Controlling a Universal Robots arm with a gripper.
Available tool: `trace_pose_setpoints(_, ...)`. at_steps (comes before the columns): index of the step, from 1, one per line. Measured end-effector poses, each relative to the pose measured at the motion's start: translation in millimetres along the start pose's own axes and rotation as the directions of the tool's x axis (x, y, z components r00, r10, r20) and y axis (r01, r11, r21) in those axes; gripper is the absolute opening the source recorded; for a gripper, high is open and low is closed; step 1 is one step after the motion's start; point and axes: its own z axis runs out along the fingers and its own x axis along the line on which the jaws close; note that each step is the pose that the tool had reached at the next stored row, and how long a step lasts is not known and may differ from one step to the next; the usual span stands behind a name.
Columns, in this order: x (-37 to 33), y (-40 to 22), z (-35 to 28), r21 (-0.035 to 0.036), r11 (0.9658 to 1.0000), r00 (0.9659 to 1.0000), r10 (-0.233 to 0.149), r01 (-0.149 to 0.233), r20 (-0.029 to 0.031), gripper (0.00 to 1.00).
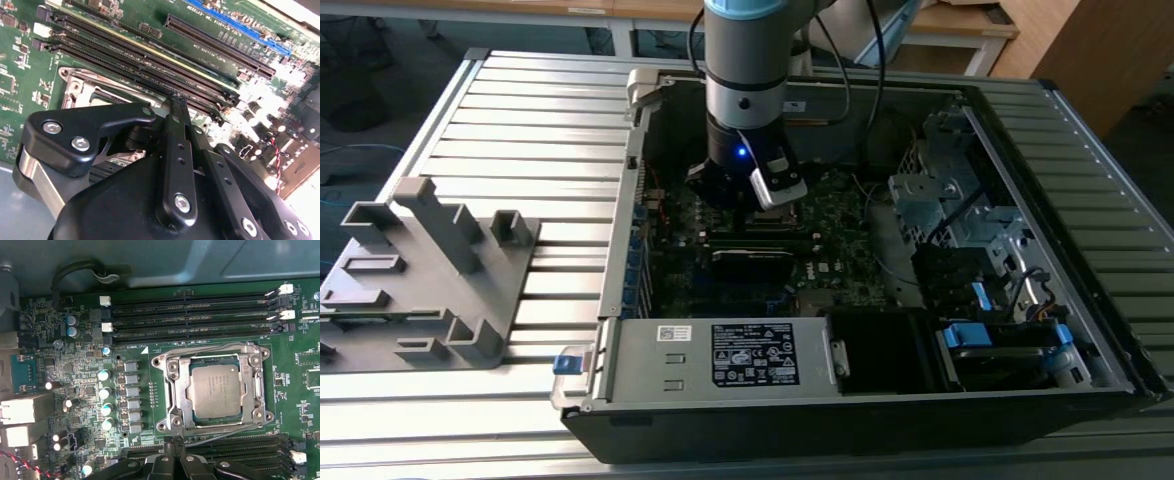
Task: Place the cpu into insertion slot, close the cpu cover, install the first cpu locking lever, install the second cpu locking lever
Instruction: 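Install the second cpu locking lever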
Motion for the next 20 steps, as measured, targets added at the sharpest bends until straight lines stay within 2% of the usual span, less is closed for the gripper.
trace_pose_setpoints(5,0.0,0.0,0.1,-0.0011,1.0,1.0,0.0,0.0,-0.0002,0.11)
trace_pose_setpoints(6,0.0,0.0,0.1,-0.0093,1.0,1.0,0.0,0.0,-0.001,0.11)
trace_pose_setpoints(7,0.0,0.0,0.1,-0.0215,0.9998,1.0,0.001,-0.001,-0.002,0.11)
trace_pose_setpoints(8,0.0,0.0,0.1,-0.0276,0.9996,1.0,0.001,-0.001,-0.0026,0.11)
trace_pose_setpoints(9,0.0,0.0,0.1,-0.0307,0.9995,1.0,0.001,-0.001,-0.0029,0.11)
trace_pose_setpoints(20,0.0,0.0,0.1,-0.0316,0.9995,1.0,0.001,-0.001,-0.0029,0.11)
